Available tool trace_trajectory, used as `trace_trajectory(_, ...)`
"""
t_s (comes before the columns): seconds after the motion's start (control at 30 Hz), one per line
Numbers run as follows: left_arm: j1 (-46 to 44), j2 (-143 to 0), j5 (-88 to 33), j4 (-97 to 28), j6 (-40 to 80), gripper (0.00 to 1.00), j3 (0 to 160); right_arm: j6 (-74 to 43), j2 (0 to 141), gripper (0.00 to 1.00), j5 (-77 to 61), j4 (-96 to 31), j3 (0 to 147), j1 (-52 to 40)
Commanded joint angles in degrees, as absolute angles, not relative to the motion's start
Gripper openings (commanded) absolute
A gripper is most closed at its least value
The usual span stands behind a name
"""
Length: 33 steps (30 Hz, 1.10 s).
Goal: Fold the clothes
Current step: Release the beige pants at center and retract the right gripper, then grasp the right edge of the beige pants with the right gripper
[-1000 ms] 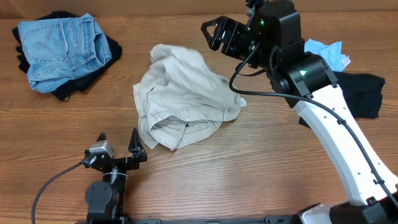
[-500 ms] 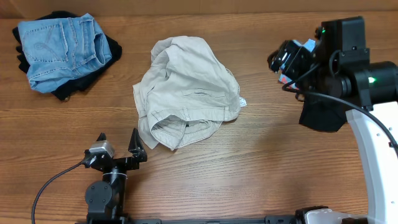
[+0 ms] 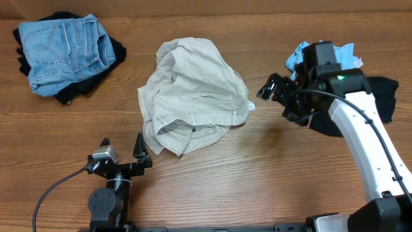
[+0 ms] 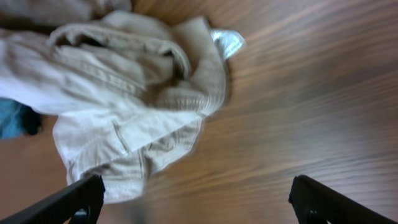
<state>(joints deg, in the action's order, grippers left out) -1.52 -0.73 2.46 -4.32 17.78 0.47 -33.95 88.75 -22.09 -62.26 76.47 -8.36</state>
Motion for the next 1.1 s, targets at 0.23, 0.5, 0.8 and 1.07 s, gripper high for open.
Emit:
trace_trajectory(0.23,-1.9,-0.3,3.4,-4.1,16.7,1.0,0.3,-56.3,88.7,1.0,-30.6,-37.2,54.2,-8.4)
trace_trajectory(0.5,-1.9,-0.3,3.4,-4.1,16.7,1.0,0.3,-57.0,88.8,1.0,-28.5,-27.2,50.2,-10.1)
trace_trajectory(0.8,-1.9,-0.3,3.4,-4.1,16.7,1.0,0.3,-21.0,88.0,1.0,-20.5,-20.7,49.6,-14.3)
trace_trajectory(1.07,-1.9,-0.3,3.4,-4.1,16.7,1.0,0.3,-3.8,87.3,1.0,-20.1,-19.4,49.6,-17.8)
